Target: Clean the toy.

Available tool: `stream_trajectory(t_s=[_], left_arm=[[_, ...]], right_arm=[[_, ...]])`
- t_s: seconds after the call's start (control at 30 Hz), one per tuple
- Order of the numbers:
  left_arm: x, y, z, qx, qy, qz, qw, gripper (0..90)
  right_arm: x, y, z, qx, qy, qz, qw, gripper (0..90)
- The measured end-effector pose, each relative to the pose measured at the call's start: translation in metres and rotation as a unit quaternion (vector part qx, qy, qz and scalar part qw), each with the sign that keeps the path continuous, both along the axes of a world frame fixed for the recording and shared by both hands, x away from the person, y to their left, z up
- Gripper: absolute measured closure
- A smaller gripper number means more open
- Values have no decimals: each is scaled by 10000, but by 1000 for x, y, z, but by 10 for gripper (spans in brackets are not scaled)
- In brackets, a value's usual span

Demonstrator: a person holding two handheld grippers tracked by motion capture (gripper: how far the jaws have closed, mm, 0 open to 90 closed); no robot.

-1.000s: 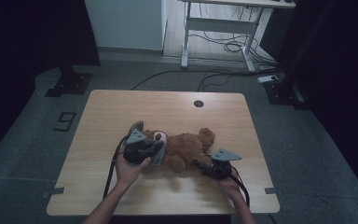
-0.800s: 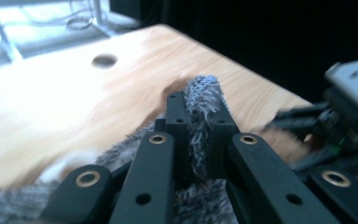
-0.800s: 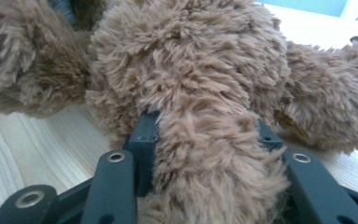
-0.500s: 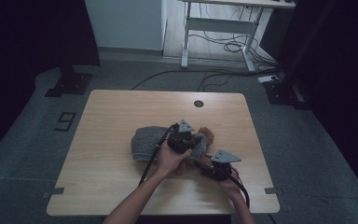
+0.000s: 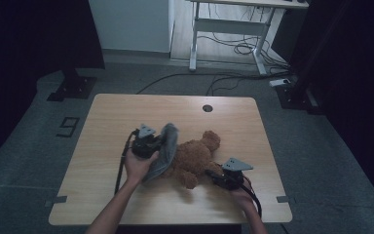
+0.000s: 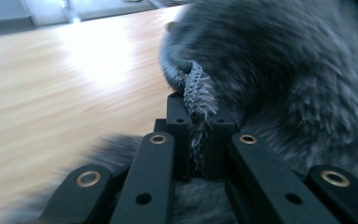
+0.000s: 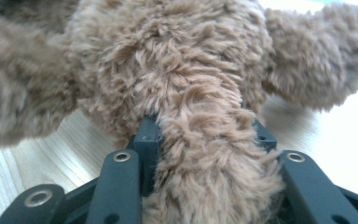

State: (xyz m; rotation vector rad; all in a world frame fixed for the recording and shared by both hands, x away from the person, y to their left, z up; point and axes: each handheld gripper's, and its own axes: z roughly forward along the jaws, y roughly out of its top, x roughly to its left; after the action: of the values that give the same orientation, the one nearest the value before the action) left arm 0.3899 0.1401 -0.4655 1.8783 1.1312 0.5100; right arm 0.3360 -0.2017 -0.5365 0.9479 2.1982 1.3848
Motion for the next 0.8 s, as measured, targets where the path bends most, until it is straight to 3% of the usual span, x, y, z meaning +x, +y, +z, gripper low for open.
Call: stream_trajectory(t_s=[0.07,0.17,0.27,0.37,0.43,0.53,0.57,0.67,0.8], left_arm=[[1,18,-13,-187,228,173,9994,830],[1,31,-32,-359,462,297,9978,831],[1,34,-41,-327,503,364,9975,832],[1,33,-42,-124,492,417,9978,832],[-2,37,-45,-164,537,439,9975,832],[-5,42,-46,-5,583,512,9970,830],[-5,45,-46,-75,628,517,9967,831],[-10,49,-33,-418,503,451,9968,830],[-23,21,10,-457,-80,-10,9989,829]], right_arm=[[1,0,-1,52,51,-23,10000,593],[1,0,-1,66,50,-19,10000,593],[1,1,-1,82,58,-24,9999,593],[1,1,-1,90,67,-29,9999,593],[1,1,-1,88,73,-32,9999,593],[1,0,-2,103,108,-37,9999,593],[2,-1,-2,113,117,-36,9999,593],[2,0,-2,99,118,-43,9999,592],[2,0,-2,92,122,-45,9999,593]])
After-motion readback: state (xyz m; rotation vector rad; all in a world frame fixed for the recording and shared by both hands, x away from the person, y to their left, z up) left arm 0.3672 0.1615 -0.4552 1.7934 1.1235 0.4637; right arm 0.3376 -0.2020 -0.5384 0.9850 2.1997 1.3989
